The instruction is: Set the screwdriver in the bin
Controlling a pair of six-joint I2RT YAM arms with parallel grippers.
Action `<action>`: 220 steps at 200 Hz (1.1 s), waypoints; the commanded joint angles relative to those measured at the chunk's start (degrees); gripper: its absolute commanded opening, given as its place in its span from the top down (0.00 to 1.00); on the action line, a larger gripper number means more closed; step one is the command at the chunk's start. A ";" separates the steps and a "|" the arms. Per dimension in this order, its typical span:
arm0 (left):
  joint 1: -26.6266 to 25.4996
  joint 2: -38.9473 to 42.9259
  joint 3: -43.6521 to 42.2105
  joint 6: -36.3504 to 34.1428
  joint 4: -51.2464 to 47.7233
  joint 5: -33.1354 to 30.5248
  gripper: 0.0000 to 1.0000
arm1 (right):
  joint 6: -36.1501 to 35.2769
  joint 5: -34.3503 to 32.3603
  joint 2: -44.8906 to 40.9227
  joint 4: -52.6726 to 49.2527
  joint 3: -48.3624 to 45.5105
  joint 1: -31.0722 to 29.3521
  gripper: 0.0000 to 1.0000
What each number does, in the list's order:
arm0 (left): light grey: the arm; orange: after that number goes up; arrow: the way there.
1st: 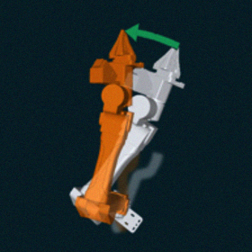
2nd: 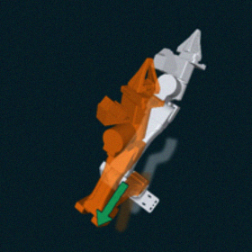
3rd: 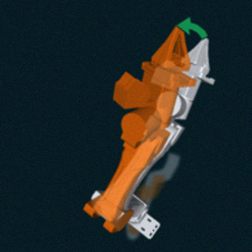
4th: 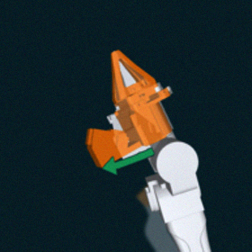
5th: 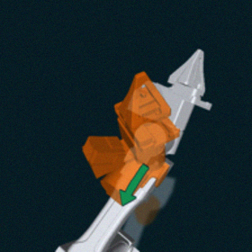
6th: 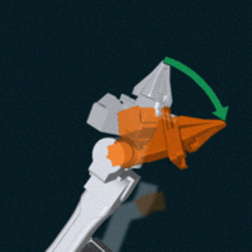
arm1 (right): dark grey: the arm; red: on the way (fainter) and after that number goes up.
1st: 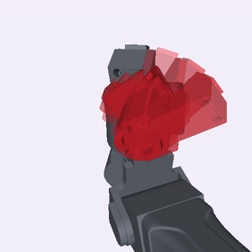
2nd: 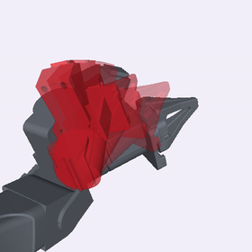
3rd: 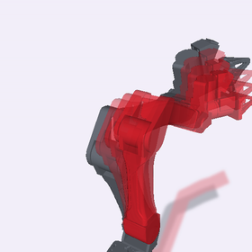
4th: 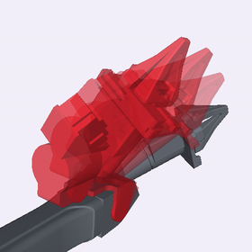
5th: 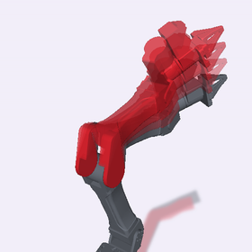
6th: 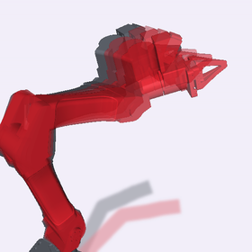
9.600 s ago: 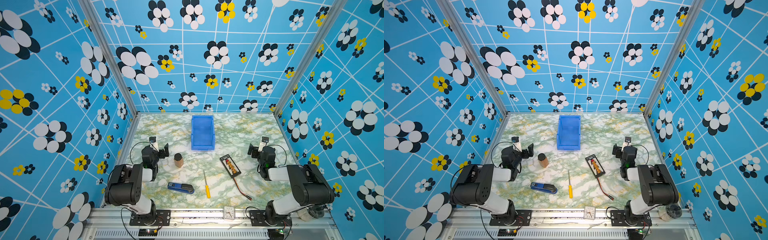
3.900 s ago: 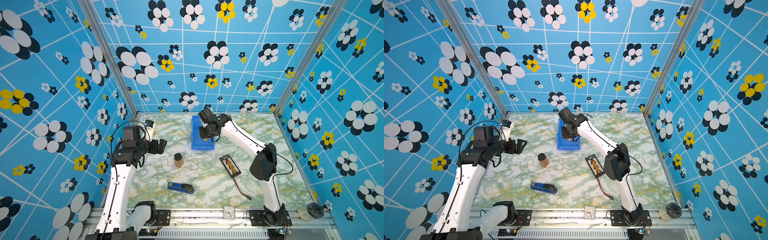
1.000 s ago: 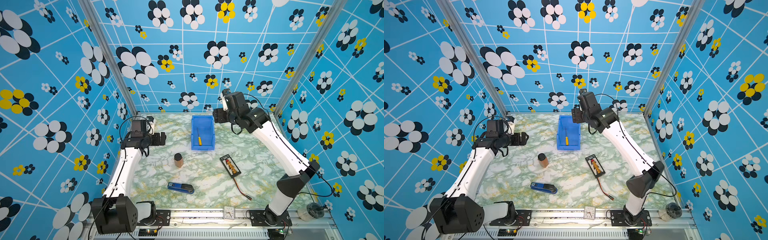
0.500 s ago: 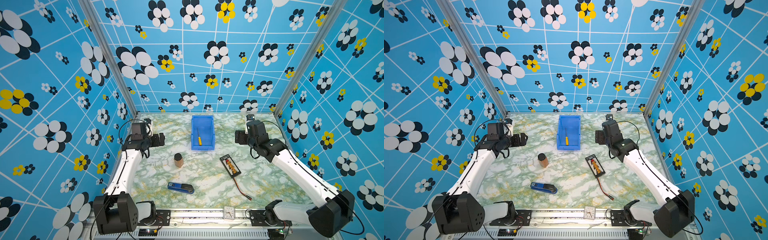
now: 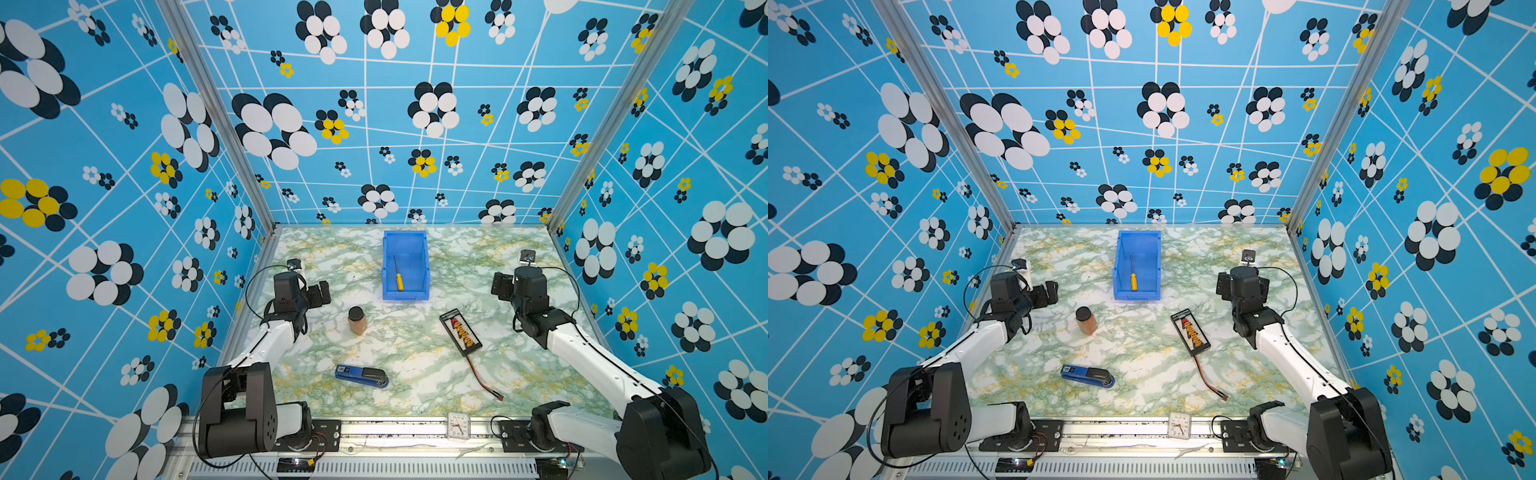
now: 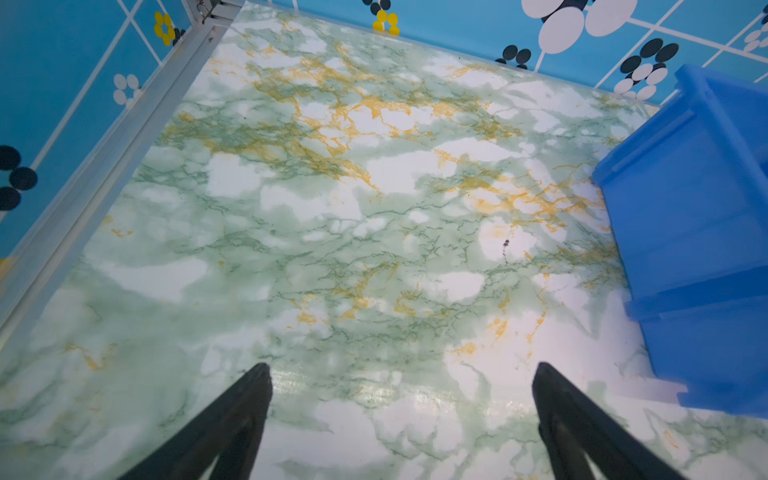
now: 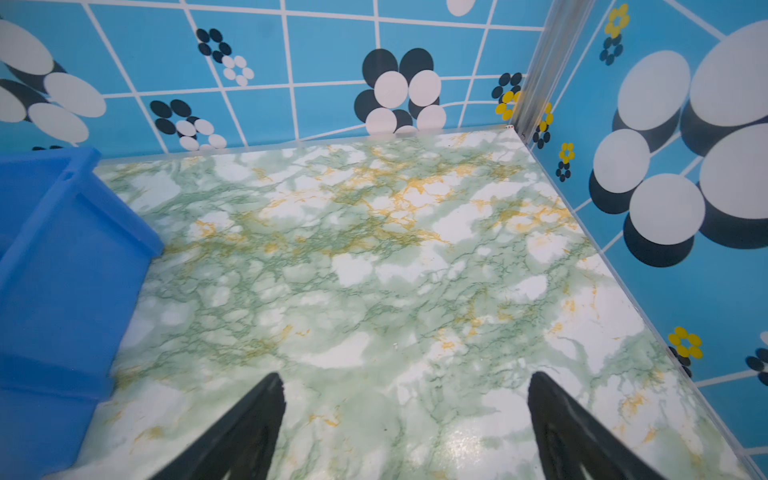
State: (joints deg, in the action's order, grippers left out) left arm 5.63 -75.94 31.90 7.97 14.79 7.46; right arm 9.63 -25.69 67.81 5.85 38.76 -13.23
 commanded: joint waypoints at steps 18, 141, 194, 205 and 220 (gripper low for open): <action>0.42 -3.36 -5.66 -1.18 21.35 -0.42 0.01 | -2.13 -0.29 -1.63 10.85 -5.09 2.81 0.05; -1.77 -13.22 -16.35 -4.14 50.24 0.04 0.01 | -7.11 8.28 5.67 38.77 -19.41 9.79 0.05; -2.07 -13.29 -14.42 -4.39 46.92 -0.26 0.01 | -6.39 11.67 17.71 47.92 -19.28 11.30 0.05; -2.12 -13.37 -14.28 -4.36 46.74 -0.27 0.01 | -6.76 12.62 20.93 50.60 -18.82 11.47 0.05; -2.12 -13.30 -14.23 -4.36 46.57 -0.28 0.01 | -6.79 14.00 20.31 44.05 -16.28 11.74 0.03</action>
State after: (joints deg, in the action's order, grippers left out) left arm 3.99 -89.14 16.34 4.67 60.47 7.86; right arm 3.55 -14.83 87.48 49.91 20.25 -2.20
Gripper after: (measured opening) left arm 0.992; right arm 0.958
